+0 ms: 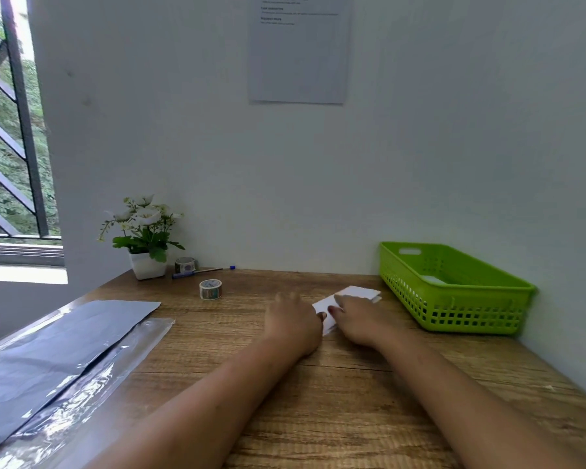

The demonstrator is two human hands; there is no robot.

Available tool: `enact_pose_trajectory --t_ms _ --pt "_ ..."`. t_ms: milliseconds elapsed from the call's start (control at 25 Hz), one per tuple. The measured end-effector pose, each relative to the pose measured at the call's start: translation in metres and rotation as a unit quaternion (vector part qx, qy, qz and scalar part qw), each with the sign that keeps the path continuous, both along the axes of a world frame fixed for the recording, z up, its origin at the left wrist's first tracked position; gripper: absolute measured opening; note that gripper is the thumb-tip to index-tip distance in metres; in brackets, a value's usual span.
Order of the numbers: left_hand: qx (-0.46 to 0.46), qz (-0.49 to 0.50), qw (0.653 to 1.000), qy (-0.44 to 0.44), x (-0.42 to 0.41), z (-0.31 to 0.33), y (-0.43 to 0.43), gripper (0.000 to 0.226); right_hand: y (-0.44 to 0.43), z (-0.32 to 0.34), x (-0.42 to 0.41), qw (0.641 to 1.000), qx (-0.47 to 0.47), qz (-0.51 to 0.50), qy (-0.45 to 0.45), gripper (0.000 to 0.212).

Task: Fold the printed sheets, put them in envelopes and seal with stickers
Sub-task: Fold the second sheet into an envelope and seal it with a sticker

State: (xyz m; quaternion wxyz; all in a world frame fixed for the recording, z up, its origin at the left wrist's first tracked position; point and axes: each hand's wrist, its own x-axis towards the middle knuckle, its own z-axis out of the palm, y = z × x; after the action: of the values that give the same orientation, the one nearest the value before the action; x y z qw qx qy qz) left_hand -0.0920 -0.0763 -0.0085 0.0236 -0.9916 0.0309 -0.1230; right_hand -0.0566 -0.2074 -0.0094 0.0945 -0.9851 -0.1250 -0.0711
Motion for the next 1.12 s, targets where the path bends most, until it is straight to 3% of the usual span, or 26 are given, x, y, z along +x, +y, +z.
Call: enact_pose_trajectory --t_ms 80,280,400,520,600,760,920,1040,1120 --pt "-0.076 -0.062 0.995 -0.01 0.003 0.002 -0.006 0.031 0.008 -0.006 0.004 0.996 -0.007 0.009 0.087 0.051" --pt "-0.318 -0.144 0.934 0.077 0.006 0.006 0.014 0.026 -0.021 -0.013 0.019 0.991 -0.065 -0.032 0.116 0.074" --pt "-0.327 -0.151 0.927 0.108 0.003 0.014 0.024 0.024 -0.039 -0.007 0.018 0.991 -0.07 -0.027 0.108 0.066" --pt "-0.324 -0.135 0.933 0.081 -0.011 0.024 0.045 0.023 -0.027 0.005 0.002 0.996 -0.085 0.011 0.012 0.059" --pt "-0.338 -0.094 0.935 0.053 -0.025 0.031 0.071 0.022 0.0 0.015 -0.016 0.996 -0.036 0.074 -0.024 0.058" --pt "-0.321 0.046 0.946 -0.004 -0.07 0.042 0.15 0.029 0.071 0.032 -0.069 0.973 0.035 0.227 0.009 0.054" --pt "-0.242 0.268 0.932 0.036 -0.116 0.032 0.258 0.075 0.154 0.036 -0.111 0.952 0.084 0.293 0.026 0.044" --pt "-0.205 0.356 0.906 0.107 -0.139 0.015 0.297 0.122 0.212 0.028 -0.134 0.942 0.068 0.319 0.083 0.047" --pt "-0.198 0.373 0.903 0.082 -0.148 0.007 0.299 0.117 0.242 0.021 -0.146 0.944 0.031 0.317 0.083 0.047"
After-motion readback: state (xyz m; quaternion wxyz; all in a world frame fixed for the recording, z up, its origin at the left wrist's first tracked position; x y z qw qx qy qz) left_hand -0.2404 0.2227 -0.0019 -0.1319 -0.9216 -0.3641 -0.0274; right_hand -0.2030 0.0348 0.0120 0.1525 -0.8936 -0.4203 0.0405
